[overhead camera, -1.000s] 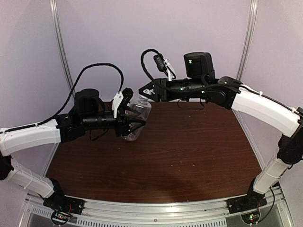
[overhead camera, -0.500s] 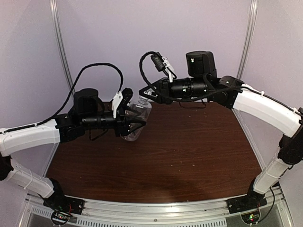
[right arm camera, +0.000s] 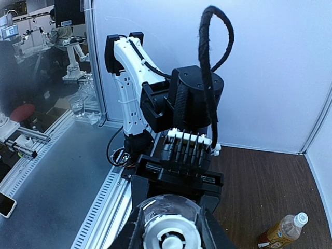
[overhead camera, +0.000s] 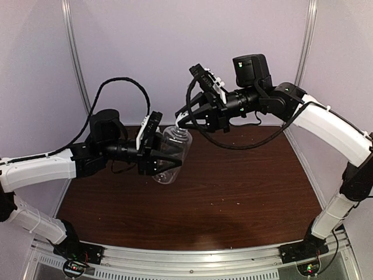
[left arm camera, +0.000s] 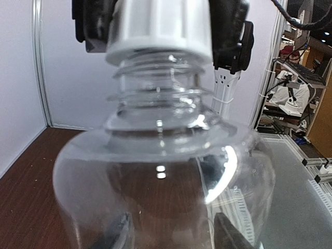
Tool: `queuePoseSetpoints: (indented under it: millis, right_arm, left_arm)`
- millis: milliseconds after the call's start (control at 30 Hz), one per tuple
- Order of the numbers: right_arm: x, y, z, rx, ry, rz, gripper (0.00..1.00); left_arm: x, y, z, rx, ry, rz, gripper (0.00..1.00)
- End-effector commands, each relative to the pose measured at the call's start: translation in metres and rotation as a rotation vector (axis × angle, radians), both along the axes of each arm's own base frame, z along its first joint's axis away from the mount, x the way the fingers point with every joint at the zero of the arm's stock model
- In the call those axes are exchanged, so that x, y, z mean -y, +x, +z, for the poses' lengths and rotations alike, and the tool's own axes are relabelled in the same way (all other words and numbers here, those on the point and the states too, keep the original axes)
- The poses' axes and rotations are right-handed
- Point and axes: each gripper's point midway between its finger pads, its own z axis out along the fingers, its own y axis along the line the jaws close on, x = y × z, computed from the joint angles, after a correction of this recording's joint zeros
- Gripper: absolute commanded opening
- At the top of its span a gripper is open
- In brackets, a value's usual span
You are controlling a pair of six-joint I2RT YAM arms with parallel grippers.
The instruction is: Unscrew the bottle caps
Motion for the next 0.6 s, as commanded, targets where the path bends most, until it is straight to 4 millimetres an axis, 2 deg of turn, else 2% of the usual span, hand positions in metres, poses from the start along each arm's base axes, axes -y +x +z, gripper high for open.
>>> queuePoseSetpoints:
  millis: [0,100,233,367,433,500,567]
  right_arm:
    - [0.015,-0.002,-0.008,-0.015,-0.032,0.075,0.22]
    - [0.016,0.003,-0.008,-0.028,-0.032,0.053,0.30]
    - [0.015,0.009,-0.006,-0.067,-0.026,0.000,0.48]
    - [0.017,0.020,-0.002,-0.101,-0.006,-0.105,0.73]
    - [0.020,0.018,0.003,-0.112,0.012,-0.126,0.82]
    - [0.024,0.014,0.008,-0.118,0.036,-0.148,0.90]
    - [0.026,0.016,0.013,-0.132,0.055,-0.194,0.93]
  left_arm:
    - [-0.005,-0.011,0.034,0.077,-0.115,-0.062,0.26]
    - [-0.005,-0.005,0.032,0.078,-0.105,-0.031,0.26]
    - [-0.003,0.009,0.025,0.076,-0.063,0.047,0.26]
    - [-0.004,0.014,0.023,0.080,-0.054,0.078,0.26]
    - [-0.004,0.018,0.022,0.080,-0.045,0.099,0.26]
    - [-0.004,0.023,0.020,0.081,-0.035,0.129,0.26]
    - [-0.005,0.028,0.018,0.081,-0.024,0.157,0.26]
